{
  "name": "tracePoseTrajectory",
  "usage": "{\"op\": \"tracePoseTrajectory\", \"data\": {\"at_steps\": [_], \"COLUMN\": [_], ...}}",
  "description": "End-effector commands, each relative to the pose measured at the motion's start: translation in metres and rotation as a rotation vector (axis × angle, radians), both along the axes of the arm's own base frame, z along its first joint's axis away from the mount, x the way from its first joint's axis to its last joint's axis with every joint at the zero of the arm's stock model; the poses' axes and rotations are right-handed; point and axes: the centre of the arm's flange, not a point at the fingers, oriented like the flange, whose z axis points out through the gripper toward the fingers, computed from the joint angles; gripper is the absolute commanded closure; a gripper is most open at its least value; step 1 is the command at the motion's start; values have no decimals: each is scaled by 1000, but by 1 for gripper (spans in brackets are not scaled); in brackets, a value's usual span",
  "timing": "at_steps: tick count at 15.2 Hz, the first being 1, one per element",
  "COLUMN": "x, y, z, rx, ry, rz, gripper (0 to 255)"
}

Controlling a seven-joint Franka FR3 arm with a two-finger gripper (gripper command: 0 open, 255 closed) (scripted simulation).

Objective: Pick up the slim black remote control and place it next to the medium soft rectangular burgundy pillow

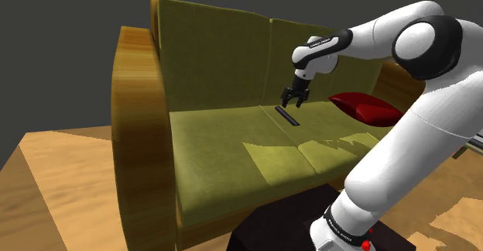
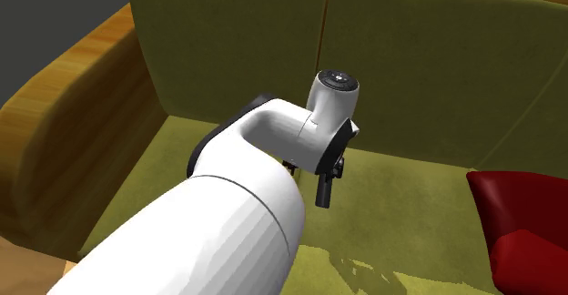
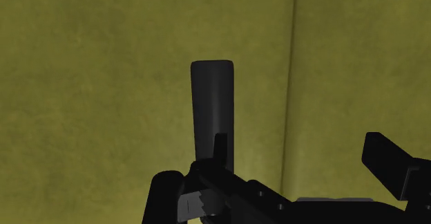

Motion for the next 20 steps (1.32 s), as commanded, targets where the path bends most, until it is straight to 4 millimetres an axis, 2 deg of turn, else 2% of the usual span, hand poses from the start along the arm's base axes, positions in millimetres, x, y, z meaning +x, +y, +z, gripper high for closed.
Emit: {"op": "tracePoseTrajectory", "data": {"at_steps": [1, 5, 13, 20], "x": [4, 11, 12, 12], "y": [-22, -66, -63, -63], "z": [-17, -47, -87, -87], "rx": [4, 14, 14, 14], "ry": [1, 2, 2, 2], "rz": [-26, -76, -76, -76], "gripper": [0, 0, 0, 0]}}
